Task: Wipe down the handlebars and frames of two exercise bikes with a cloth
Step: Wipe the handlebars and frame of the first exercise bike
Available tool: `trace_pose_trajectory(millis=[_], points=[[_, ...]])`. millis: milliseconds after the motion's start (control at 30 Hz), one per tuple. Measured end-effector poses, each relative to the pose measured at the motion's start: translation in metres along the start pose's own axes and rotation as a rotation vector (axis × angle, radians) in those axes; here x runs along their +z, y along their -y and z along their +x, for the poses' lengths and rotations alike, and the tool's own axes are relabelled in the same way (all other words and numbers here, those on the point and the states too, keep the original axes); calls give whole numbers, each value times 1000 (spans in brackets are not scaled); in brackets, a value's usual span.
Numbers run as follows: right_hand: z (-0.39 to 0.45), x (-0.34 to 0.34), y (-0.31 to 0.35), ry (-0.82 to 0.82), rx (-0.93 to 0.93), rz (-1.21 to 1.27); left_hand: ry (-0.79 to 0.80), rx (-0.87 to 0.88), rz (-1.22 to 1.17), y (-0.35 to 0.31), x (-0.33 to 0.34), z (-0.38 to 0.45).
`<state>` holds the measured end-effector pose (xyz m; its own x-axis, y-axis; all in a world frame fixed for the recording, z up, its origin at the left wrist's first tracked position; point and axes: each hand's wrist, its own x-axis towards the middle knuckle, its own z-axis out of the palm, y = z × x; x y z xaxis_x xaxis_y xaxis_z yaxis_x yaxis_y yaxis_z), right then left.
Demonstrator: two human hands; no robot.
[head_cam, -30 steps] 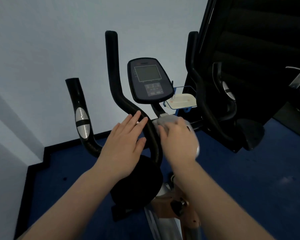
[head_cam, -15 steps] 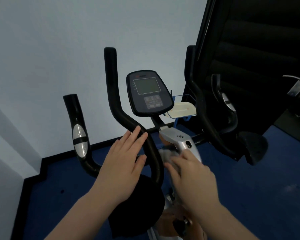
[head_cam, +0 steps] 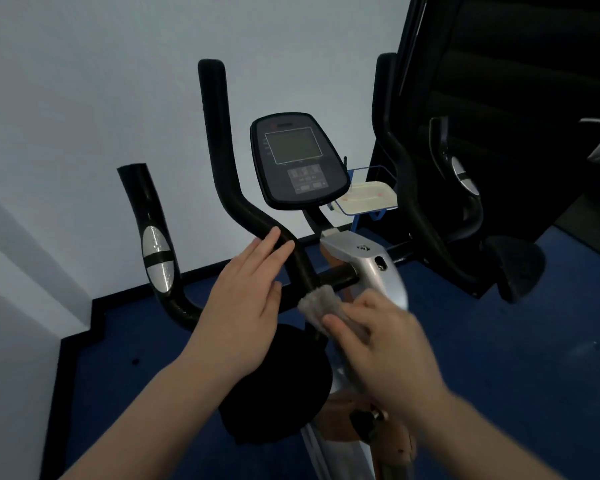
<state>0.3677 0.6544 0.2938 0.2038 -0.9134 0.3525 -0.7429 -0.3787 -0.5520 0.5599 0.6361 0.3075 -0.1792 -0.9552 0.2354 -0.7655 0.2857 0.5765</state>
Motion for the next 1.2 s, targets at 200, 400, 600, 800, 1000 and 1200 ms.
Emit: trace_pose_trajectory(millis=[200, 400, 600, 800, 1000, 1200], points=[[66, 13, 15, -112, 81, 230, -22, -20, -32, -3, -2, -1], [-53, 40, -15, -125, 63, 349, -90, -58, -89, -3, -1, -7], [-35, 31, -6, -303, 378, 444, -49, -2, -182, -4, -2, -7], [-2, 22, 50, -212, 551, 711, 23, 138, -347, 0, -9, -9], [-64, 19, 68, -135, 938, 392, 61, 285, -380, 36, -40, -22], [-19, -2, 104, -605, 720, 20, -92, 374, -352, 82, -96, 7]])
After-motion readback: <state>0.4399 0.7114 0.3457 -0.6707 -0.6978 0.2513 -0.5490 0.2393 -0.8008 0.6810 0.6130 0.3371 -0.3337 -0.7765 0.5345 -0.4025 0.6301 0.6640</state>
